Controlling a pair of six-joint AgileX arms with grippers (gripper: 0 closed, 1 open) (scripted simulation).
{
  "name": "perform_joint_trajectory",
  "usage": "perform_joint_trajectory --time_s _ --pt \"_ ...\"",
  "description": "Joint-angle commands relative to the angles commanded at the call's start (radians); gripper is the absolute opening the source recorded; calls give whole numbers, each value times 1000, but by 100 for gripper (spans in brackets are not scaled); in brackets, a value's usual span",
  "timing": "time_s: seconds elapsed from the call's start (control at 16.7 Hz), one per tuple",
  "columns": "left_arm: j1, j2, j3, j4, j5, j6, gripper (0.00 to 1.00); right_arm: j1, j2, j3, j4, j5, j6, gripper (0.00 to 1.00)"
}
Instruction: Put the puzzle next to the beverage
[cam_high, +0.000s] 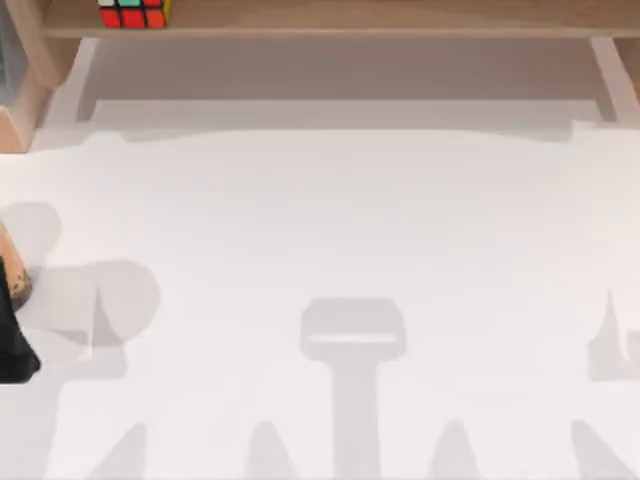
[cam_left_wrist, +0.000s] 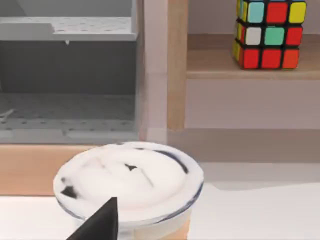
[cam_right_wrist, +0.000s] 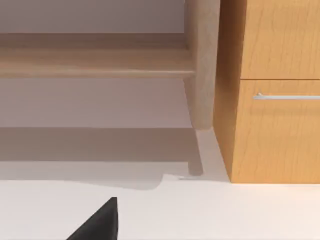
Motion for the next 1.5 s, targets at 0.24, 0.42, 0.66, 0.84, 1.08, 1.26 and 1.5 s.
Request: perform_joint_trajectory --time_s 0.24,0.42,0.66,0.84,1.08,1.26,1.5 --pt "-9 32 23 30 -9 0 100 0 0 0 0 0 0 100" --pt "-39 158 105 137 -42 2 100 0 0 0 0 0 0 100" --pt "-96 472 270 352 -103 6 100 0 0 0 0 0 0 100" --pt "-140 801 412 533 -149 11 100 0 0 0 0 0 0 100" --pt "-190 1273 592 760 -193 17 100 0 0 0 0 0 0 100" --pt "-219 1579 709 900 -209 19 100 0 0 0 0 0 0 100" --pt "-244 1847 822 1030 -213 17 100 0 0 0 0 0 0 100"
